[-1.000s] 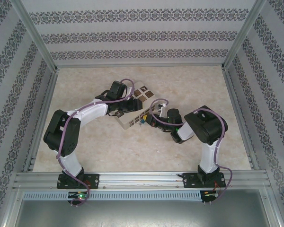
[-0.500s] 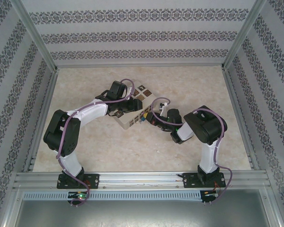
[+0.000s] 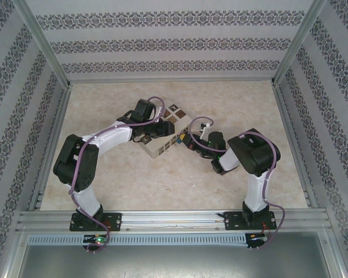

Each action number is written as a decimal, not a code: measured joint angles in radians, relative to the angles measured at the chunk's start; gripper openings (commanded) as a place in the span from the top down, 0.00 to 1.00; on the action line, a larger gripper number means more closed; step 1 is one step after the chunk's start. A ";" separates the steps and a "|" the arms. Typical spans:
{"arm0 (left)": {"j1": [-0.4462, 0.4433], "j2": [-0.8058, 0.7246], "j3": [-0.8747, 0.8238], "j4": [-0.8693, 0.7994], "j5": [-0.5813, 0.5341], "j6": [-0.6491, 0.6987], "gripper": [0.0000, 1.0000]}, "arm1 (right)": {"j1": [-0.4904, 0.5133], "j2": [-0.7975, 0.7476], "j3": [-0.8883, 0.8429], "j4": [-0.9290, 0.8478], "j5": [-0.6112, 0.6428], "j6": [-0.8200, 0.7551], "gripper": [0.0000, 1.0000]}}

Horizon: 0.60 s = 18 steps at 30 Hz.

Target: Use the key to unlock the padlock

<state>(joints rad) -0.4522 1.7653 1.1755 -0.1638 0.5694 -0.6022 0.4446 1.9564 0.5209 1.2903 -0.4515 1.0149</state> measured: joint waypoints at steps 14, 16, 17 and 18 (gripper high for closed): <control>0.000 0.000 0.000 0.000 0.003 0.000 0.53 | -0.005 -0.018 -0.012 -0.004 0.000 -0.011 1.00; 0.000 0.000 0.001 0.000 0.003 0.000 0.54 | -0.005 -0.031 -0.021 -0.008 0.001 -0.019 1.00; 0.000 0.000 0.001 0.000 0.003 0.000 0.53 | -0.005 -0.038 -0.026 -0.011 0.002 -0.022 1.00; 0.000 0.000 0.002 0.000 0.004 0.000 0.53 | -0.006 -0.047 -0.030 -0.016 0.002 -0.024 1.00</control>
<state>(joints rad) -0.4522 1.7653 1.1774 -0.1642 0.5732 -0.6025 0.4389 1.9095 0.4908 1.2747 -0.4492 0.9905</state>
